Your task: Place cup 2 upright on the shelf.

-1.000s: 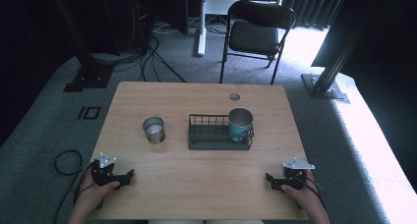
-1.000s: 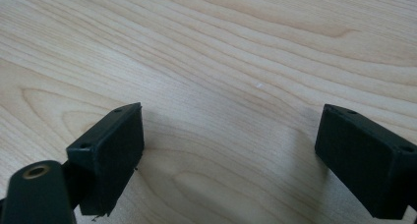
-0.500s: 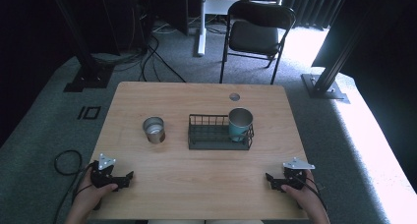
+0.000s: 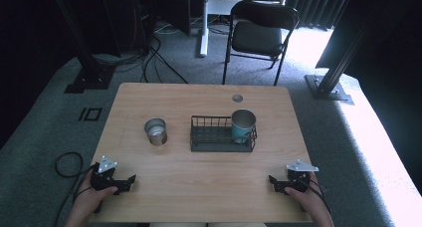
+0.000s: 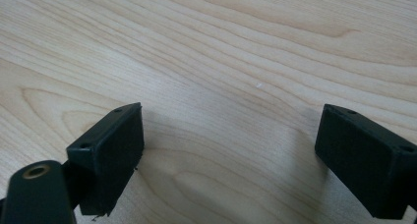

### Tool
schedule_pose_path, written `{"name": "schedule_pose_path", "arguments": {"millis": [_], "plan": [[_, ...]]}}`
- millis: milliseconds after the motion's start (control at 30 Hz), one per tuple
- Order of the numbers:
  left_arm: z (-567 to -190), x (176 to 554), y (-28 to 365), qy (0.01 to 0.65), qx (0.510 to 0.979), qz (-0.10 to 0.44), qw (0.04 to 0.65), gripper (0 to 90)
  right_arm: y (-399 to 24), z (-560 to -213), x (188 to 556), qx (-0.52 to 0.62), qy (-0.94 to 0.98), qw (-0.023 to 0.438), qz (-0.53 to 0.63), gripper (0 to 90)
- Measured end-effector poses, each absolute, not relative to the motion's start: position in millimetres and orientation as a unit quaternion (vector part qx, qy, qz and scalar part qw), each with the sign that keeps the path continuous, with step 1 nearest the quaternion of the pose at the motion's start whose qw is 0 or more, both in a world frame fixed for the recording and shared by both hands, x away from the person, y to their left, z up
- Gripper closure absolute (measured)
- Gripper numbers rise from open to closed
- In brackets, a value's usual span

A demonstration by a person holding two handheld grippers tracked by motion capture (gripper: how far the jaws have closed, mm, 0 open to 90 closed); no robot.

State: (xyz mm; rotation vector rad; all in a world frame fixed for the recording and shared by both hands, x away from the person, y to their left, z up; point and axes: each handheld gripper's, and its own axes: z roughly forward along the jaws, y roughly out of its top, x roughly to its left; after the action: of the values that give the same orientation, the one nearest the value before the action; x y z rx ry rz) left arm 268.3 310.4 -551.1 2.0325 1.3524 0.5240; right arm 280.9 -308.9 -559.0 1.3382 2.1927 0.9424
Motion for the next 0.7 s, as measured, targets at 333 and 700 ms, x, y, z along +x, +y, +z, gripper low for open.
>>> {"name": "schedule_pose_path", "arguments": {"millis": [333,700], "plan": [[-546,272,305,0.505,0.773,0.192,0.333,0.4,-309,-559,281,0.479,0.785,0.201,0.337,10.8],[-531,287,292,0.488,0.771,0.194,0.359,0.4,-309,-559,281,0.479,0.785,0.201,0.337,10.8]]}}
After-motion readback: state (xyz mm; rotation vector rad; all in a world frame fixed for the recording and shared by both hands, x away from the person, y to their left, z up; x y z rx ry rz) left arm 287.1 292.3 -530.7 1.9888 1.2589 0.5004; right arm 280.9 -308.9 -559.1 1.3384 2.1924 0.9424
